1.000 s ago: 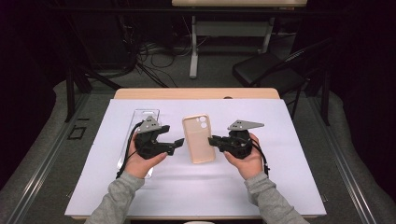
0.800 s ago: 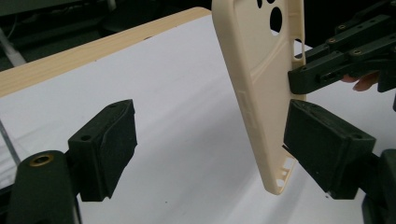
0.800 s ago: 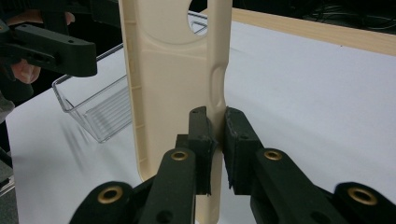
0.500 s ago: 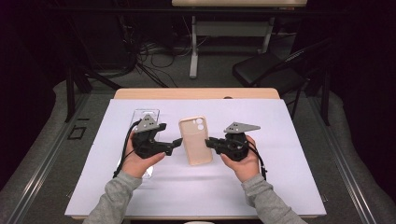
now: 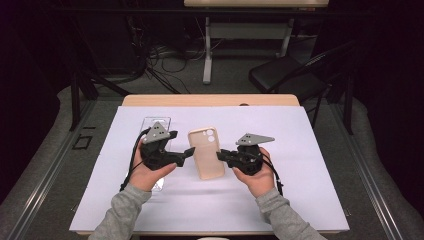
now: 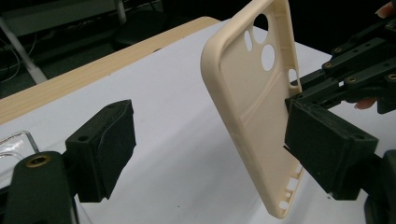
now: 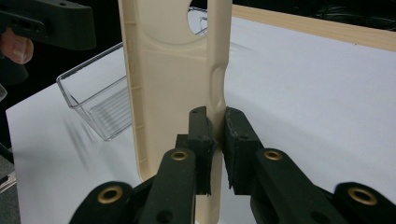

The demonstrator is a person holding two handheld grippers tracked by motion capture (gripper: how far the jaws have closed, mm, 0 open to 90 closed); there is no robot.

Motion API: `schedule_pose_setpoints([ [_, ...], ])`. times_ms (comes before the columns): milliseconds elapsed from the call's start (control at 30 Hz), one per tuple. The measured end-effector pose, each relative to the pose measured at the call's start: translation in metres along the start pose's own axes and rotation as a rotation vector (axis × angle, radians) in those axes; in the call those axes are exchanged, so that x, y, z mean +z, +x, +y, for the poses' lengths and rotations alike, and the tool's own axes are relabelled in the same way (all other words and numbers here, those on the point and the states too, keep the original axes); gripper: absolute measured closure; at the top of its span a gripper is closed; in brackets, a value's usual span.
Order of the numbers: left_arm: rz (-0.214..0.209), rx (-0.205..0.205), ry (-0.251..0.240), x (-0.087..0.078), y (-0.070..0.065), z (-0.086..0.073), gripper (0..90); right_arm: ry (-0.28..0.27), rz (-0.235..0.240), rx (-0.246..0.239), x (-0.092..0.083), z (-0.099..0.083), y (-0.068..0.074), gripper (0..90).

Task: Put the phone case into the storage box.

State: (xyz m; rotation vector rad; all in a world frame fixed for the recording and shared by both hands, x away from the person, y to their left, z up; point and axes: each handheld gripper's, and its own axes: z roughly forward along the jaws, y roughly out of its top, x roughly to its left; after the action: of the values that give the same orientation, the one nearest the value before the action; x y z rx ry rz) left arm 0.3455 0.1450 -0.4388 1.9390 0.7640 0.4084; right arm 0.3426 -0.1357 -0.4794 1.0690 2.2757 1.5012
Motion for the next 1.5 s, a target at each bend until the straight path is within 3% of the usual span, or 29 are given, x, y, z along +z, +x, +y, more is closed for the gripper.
schedule_pose_setpoints([
  [400, -0.007, 0.005, -0.005, -0.001, -0.003, 0.001, 21.3, -0.001, 0.006, -0.008, 0.002, -0.001, 0.005, 82.3],
  [633, 0.004, 0.036, -0.002, -0.003, -0.006, 0.003, 26.2, 0.007, 0.010, -0.010, 0.003, -0.002, 0.007, 82.3],
  [933, 0.012, 0.047, 0.000, -0.006, -0.010, 0.005, 32.3, 0.005, 0.007, -0.015, 0.005, -0.003, 0.011, 82.3],
  [1300, 0.045, 0.074, 0.005, -0.010, -0.012, 0.007, 41.2, 0.002, -0.002, -0.027, 0.007, -0.005, 0.015, 82.3],
  [1500, 0.084, 0.098, 0.020, -0.012, -0.014, 0.008, 44.3, 0.001, -0.011, -0.046, 0.008, -0.006, 0.018, 82.3],
])
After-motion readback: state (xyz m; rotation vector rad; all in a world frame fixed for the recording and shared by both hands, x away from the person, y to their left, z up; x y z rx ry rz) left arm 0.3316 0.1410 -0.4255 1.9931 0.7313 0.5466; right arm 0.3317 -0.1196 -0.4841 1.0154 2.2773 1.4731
